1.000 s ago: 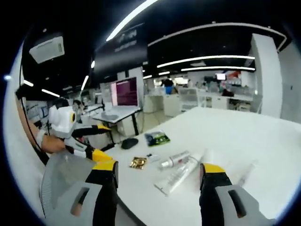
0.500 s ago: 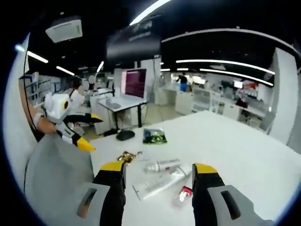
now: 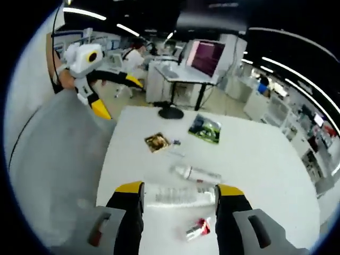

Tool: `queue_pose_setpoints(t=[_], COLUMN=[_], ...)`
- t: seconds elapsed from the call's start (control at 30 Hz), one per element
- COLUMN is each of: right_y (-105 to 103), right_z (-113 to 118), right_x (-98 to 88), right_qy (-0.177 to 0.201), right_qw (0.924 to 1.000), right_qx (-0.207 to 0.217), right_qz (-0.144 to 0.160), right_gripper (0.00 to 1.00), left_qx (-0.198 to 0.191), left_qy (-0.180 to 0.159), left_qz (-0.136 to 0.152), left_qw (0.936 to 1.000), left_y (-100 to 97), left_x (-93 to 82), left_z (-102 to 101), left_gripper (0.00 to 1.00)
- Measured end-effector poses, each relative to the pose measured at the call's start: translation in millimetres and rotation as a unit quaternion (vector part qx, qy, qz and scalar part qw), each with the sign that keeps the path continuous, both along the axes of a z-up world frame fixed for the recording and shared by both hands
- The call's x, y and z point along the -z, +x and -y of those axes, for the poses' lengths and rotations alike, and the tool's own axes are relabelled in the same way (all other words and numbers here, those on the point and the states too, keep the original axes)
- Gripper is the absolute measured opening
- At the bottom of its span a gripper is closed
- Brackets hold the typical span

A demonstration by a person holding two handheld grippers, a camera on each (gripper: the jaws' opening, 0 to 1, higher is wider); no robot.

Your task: Arrange the skincare products in the storage area until every visible bottle or jar stands upright without overlapping.

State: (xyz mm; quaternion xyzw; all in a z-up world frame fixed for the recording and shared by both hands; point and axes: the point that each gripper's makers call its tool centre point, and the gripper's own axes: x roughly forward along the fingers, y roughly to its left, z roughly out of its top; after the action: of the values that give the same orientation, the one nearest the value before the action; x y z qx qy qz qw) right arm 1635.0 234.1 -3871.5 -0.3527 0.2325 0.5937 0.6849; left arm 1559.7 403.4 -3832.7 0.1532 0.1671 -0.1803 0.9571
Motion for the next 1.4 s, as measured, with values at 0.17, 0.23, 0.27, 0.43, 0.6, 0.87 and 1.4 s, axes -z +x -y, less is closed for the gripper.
queue_pose_setpoints(t=[0.17,0.23,0.27,0.43,0.6,0.87,1.4], right_y=[-1,-2,-3,-4,2,13,32], right_z=[1,3,5,16,19,8,4], right_x=[34.8,45.7,50.2,73.8,85.6,89.7,108.4], right_qy=[-0.072,-0.107,-0.125,-0.219,-0.268,-0.303,-0.381], right_qw=[0.9940,0.9869,0.9818,0.9417,0.9110,0.8642,0.7583], right_qx=[-0.082,-0.121,-0.143,-0.253,-0.308,-0.385,-0.497], right_qz=[-0.003,0.005,0.012,0.036,0.060,0.113,0.180], right_gripper=[0.48,0.49,0.50,0.51,0.49,0.38,0.43], left_qx=[0.003,0.003,0.002,0.003,0.004,0.005,0.002], left_qy=[0.009,0.012,0.012,0.015,0.020,0.030,0.057], left_qz=[-0.014,-0.014,-0.014,-0.010,-0.007,-0.007,-0.008], left_qw=[0.9999,0.9998,0.9998,0.9998,0.9998,0.9995,0.9983], left_y=[-0.8,-1.2,-1.3,-1.6,-1.8,-2.1,-2.4], left_x=[7.7,8.6,8.5,7.8,7.8,9.2,13.7], left_z=[0,-1,-1,-2,-3,-4,-11], left_gripper=[0.63,0.61,0.60,0.58,0.56,0.53,0.46])
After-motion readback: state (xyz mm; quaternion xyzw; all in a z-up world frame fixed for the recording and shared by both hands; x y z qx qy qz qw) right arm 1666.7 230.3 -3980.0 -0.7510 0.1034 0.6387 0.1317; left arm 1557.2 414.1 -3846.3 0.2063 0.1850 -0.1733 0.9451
